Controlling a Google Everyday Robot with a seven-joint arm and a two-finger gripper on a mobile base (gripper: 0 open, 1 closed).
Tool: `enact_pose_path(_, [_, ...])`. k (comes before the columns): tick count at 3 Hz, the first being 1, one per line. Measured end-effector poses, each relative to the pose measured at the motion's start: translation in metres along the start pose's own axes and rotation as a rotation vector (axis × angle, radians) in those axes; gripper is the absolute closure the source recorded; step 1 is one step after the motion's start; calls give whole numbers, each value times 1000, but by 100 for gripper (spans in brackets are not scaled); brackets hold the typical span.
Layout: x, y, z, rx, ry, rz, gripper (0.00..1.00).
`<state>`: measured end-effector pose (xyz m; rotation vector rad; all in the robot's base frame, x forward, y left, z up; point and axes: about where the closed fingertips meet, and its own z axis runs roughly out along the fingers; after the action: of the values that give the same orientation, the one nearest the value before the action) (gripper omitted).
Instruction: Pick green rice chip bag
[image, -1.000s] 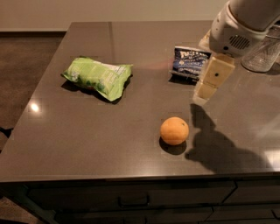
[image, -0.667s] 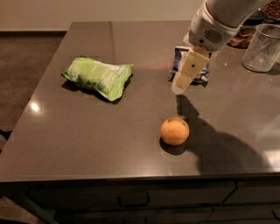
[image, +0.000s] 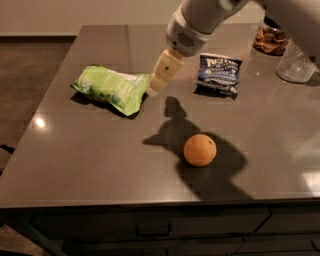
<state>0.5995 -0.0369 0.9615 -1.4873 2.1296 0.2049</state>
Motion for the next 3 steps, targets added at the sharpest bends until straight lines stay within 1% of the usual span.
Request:
enact_pose_path(1, [-37, 2, 44, 1, -15, 19, 0])
enact_pose_path(2, [-63, 3, 98, -9, 11, 35, 0])
enact_pose_path(3, [-72, 4, 127, -20, 33, 42, 0])
